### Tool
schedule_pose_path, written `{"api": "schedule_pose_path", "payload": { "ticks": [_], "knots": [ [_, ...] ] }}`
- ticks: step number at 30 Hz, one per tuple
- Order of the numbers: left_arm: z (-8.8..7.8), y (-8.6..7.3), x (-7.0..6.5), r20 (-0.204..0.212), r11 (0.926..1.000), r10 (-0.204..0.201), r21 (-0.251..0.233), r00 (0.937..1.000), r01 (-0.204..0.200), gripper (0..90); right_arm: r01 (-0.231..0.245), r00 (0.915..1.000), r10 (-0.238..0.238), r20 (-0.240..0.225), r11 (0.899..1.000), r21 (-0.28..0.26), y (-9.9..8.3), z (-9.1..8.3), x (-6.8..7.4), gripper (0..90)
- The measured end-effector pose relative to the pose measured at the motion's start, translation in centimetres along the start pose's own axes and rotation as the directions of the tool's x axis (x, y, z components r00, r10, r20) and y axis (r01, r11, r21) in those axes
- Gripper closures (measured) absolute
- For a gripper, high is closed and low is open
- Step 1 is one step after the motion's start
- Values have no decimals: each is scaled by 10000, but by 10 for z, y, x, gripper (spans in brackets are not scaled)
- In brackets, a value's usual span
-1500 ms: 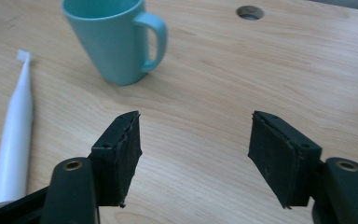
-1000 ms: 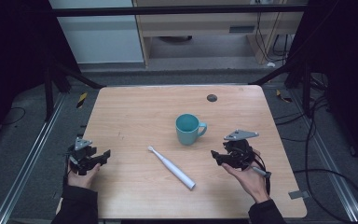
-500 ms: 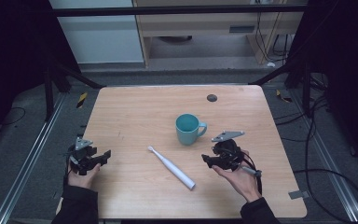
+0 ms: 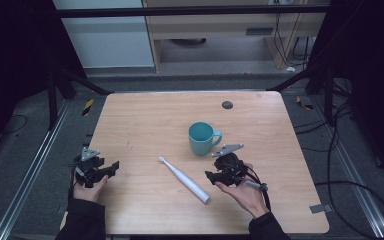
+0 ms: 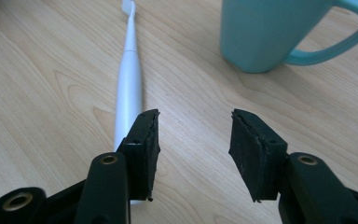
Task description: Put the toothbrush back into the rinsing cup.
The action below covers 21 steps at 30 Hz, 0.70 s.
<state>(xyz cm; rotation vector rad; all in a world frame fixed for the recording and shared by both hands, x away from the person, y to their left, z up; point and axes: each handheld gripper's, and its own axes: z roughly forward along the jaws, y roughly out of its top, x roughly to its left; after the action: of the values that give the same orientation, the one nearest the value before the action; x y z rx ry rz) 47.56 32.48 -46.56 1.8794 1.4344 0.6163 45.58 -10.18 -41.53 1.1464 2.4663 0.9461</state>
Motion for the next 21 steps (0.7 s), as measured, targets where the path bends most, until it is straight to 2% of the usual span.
{"api": "schedule_pose_path", "payload": {
  "ticks": [11,21],
  "knots": [
    [1,0,0,21,10000,16,33,10000,-16,359,377,9983,-360,-450,9986,380,6,17,14,532],
    [1,0,0,53,10000,28,60,10000,-28,360,534,9961,-465,-755,9942,932,9,32,24,542]
  ]
}}
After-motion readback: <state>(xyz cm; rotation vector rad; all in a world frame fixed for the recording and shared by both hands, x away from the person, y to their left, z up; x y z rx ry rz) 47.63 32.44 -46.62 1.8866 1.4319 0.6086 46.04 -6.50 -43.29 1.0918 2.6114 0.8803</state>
